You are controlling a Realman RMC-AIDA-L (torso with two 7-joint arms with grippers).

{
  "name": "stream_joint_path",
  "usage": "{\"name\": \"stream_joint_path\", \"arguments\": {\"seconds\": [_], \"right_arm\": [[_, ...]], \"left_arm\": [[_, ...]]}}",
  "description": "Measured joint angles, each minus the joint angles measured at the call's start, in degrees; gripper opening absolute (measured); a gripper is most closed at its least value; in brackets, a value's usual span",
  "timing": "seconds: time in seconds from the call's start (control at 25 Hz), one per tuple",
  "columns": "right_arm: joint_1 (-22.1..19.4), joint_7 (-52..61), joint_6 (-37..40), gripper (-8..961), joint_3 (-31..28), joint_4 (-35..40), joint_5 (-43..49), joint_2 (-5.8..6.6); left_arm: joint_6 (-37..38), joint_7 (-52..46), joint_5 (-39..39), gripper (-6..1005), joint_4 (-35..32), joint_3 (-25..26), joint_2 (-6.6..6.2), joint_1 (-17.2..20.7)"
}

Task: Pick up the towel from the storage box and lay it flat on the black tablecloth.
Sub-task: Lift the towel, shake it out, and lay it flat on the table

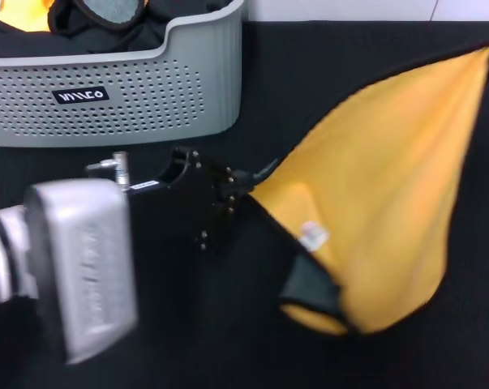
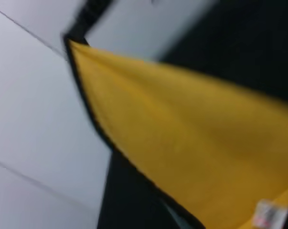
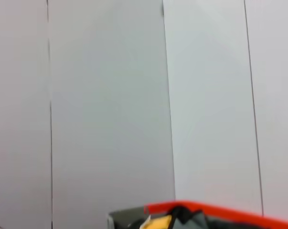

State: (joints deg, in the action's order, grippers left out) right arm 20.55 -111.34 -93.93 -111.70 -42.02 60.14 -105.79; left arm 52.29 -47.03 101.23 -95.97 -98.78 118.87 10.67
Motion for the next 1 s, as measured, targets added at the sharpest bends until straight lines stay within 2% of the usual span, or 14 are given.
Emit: {"name": "stream_joint_path", "arguments": {"seconds": [0.12, 0.28, 0.32, 0.48, 0.56, 0.68, 0.76, 0.84, 0.92, 1.0], "right_arm": [[-0.2, 2.6, -3.2, 2, -3.2, -3.2, 0.4, 1.03], [-0.1, 5.3, -7.6, 2, -4.2, -7.0, 0.4, 1.33], [-0.4, 6.2, -8.6, 2, -4.1, -8.9, 0.4, 1.04], [-3.2, 9.1, -10.3, 2, -3.8, -16.9, 0.8, -0.44], [-5.2, 10.1, -9.9, 2, -4.9, -20.4, 1.1, -1.42], [-6.6, 12.0, -10.5, 2, -8.7, -22.1, 0.9, -2.54], [-7.0, 13.0, -12.4, 2, -10.1, -23.1, 0.3, -2.90], [-7.4, 14.4, -13.0, 2, -9.7, -24.5, -0.1, -3.13], [-7.7, 15.8, -13.7, 1, -9.1, -25.6, -0.2, -3.66], [-8.6, 16.7, -14.8, 1, -8.1, -26.6, -0.3, -4.71]], "left_arm": [[10.9, 0.4, -10.8, 32, 3.3, 6.4, 0.87, -1.1], [24.7, -0.8, -23.3, 33, 9.0, 12.0, 0.84, -3.6], [30.0, -2.6, -26.1, 33, 10.5, 13.8, 0.88, -4.4], [41.6, -12.1, -30.7, 34, 14.2, 20.0, 0.90, -6.9], [49.2, -16.4, -33.0, 34, 18.6, 25.2, 0.82, -9.2], [58.7, -17.5, -36.5, 35, 27.3, 31.9, 0.41, -12.6], [62.6, -18.3, -38.2, 35, 32.3, 34.7, -0.48, -14.5], [63.6, -19.9, -38.7, 35, 34.9, 35.0, -1.55, -15.2], [63.8, -20.9, -38.7, 35, 35.5, 34.3, -2.20, -14.7], [63.9, -21.4, -38.4, 36, 35.5, 33.7, -2.52, -13.4]]}}
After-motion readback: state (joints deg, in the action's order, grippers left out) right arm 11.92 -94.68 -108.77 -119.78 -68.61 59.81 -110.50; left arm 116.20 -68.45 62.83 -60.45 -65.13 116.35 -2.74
